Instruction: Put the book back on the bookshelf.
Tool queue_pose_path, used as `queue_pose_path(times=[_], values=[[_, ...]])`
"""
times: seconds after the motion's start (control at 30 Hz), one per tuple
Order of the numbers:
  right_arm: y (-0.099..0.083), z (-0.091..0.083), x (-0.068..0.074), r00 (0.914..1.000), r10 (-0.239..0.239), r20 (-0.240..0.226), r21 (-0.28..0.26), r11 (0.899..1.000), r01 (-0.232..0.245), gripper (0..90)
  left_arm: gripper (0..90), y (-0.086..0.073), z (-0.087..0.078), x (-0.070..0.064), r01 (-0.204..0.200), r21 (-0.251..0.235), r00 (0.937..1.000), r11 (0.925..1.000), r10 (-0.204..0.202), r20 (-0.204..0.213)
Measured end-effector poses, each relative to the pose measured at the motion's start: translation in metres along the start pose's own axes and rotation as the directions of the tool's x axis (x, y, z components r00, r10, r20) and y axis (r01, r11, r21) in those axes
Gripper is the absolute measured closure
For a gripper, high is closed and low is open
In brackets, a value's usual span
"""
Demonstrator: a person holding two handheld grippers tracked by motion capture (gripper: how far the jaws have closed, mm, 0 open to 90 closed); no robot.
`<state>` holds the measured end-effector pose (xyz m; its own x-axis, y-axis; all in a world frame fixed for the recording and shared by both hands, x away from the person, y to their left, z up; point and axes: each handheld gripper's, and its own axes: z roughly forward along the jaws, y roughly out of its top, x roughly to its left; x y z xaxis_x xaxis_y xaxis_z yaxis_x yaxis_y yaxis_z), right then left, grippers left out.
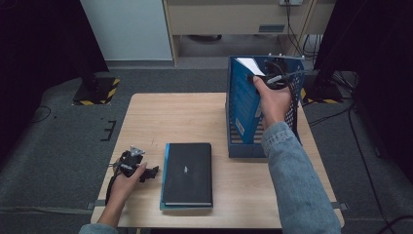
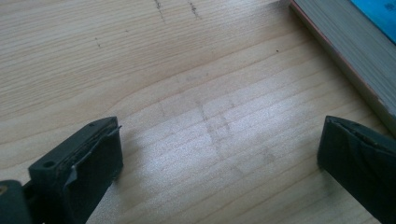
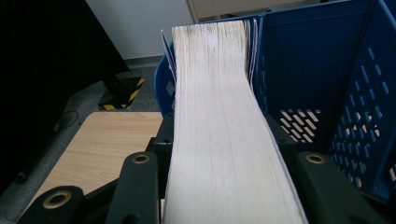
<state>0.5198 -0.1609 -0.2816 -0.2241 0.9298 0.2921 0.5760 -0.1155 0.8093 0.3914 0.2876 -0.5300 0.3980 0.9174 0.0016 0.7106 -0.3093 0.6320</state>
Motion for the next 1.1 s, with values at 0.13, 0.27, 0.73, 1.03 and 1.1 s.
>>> queue_pose_path(times=[0.13, 0.27, 0.73, 1.03, 1.1], values=[[0.0, 0.001, 0.001, 1.0, 0.003, 0.0, -0.002, 1.0, -0.003, 58.6, 0.0, 0.0, 0.0, 0.0, -0.002, 0.0, 1.0, 1.0, 0.002, 0.001], [-0.002, 0.006, 0.0, 1.0, 0.001, 0.008, -0.003, 1.0, -0.001, 58.6, 0.0, 0.0, 0.0, 0.0, -0.003, 0.002, 1.0, 1.0, 0.003, 0.002], [-0.025, 0.019, -0.006, 0.9999, 0.008, 0.012, 0.002, 1.0, -0.008, 58.6, 0.0, 0.001, 0.001, -0.002, -0.01, 0.002, 0.9999, 0.9999, 0.01, 0.009], [-0.038, 0.025, -0.012, 0.9998, 0.016, 0.011, 0.015, 1.0, -0.016, 58.4, 0.0, 0.002, 0.001, -0.003, -0.015, 0.001, 0.9998, 0.9999, 0.015, 0.011], [-0.04, 0.026, -0.012, 0.9998, 0.02, 0.01, 0.019, 1.0, -0.02, 58.4, 0.0, 0.002, 0.001, -0.003, -0.015, 0.002, 0.9998, 0.9999, 0.015, 0.012]])
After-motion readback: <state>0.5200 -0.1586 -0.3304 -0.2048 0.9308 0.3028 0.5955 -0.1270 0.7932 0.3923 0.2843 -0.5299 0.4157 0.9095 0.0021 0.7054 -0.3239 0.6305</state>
